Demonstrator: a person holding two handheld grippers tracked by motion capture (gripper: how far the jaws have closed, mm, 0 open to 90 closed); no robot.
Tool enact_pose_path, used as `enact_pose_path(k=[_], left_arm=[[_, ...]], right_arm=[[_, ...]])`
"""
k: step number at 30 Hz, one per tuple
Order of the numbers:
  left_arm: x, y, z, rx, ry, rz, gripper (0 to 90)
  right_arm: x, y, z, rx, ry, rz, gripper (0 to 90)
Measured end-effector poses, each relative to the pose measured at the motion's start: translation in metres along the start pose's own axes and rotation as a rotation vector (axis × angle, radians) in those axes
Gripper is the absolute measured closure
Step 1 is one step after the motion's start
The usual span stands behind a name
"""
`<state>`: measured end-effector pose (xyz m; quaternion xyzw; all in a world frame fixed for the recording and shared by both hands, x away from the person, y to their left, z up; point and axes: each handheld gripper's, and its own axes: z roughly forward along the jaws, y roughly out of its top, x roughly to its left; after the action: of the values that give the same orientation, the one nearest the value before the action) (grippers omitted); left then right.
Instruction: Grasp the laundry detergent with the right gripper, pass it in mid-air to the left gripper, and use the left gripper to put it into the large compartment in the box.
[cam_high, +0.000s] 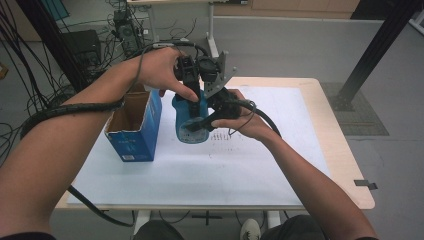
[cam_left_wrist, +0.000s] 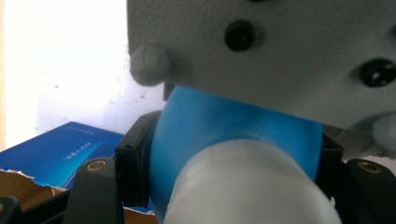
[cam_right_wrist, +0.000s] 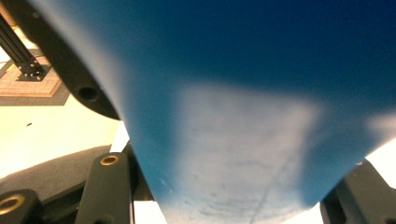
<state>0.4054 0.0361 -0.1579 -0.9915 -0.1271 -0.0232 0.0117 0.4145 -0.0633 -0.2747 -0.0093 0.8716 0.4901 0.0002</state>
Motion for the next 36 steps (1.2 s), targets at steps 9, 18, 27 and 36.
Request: enact_pose_path(k=[9, 18, 27, 36], left_arm=[[-0.0002, 0.0010, -0.0014, 0.001, 0.001, -0.001, 35.4], [-0.0002, -0.0004, -0.0017, 0.003, 0.002, -0.005, 35.5], [-0.0009, -0.0005, -0.0016, 0.004, 0.006, 0.000, 35.5], [-0.0006, -0.0001, -0.0010, 0.005, 0.004, -0.005, 35.6]], right_arm=[[-0.0003, 0.0005, -0.0015, -0.003, 0.000, -0.002, 41.8], [-0.0002, 0.0007, -0.0011, -0.006, -0.003, -0.006, 41.6], [0.0003, 0.0013, -0.0004, -0.007, -0.002, -0.007, 41.5], [0.0002, 0.0005, -0.0006, -0.005, -0.002, -0.005, 41.3]])
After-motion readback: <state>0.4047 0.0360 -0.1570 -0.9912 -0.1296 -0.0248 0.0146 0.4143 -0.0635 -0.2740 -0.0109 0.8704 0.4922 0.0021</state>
